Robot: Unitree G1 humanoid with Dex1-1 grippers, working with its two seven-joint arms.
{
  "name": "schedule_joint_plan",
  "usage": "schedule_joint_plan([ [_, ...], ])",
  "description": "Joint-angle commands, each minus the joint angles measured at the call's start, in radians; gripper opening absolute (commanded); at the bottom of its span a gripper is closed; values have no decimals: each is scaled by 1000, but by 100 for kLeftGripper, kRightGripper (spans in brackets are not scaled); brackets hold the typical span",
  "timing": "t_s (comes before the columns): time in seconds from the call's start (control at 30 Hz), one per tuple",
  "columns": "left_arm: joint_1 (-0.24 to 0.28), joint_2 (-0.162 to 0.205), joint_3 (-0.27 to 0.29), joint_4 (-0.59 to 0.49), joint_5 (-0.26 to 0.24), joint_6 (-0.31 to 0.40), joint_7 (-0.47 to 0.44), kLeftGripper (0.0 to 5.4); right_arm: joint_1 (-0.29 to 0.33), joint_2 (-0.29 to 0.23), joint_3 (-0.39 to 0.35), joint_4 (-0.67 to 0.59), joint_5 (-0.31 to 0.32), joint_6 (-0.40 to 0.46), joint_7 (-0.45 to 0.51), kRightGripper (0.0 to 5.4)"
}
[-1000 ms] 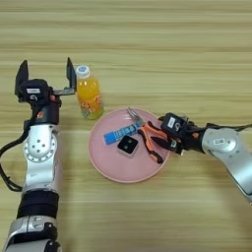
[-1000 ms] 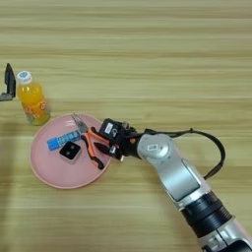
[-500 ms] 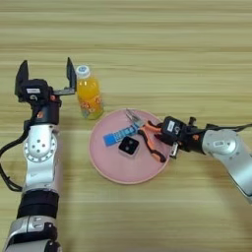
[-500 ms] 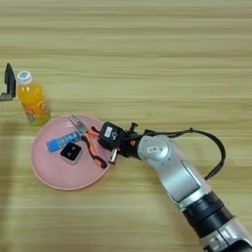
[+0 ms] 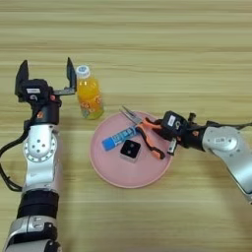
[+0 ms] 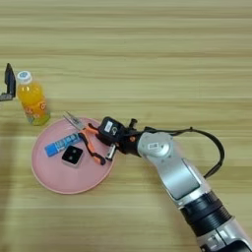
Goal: Move the objects on the table
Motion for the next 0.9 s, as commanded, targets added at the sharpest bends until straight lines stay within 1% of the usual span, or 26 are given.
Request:
schedule_joint_plan([
  [0.03,0,2,1,3,-4,4,-3,540,-20,11,-53,-47,51,31,4,80],
  [0.13,-1,3,3,6,-5,3,-4,540,-29,12,-93,-76,85,53,3,80],
  [0.23,-3,3,4,10,-6,1,-5,540,-37,0,-138,-89,114,70,2,80],
  [0.37,-5,4,5,15,-8,-3,-6,540,-39,-48,-233,-78,151,65,4,80],
  [0.5,-10,5,5,24,-10,-4,-10,540,-26,-92,-291,-33,164,44,4,80],
  [0.6,-13,7,6,30,-11,-6,-12,540,-5,-115,-310,8,159,23,2,80],
  [0.7,-15,8,8,34,-13,-9,-15,540,20,-132,-319,95,131,-22,-21,80],
  [0.8,-18,10,9,38,-14,-9,-17,540,53,-137,-308,159,110,-63,-33,80],
  [0.9,-19,12,10,39,-15,-10,-19,540,67,-136,-300,194,105,-83,-32,80],
])
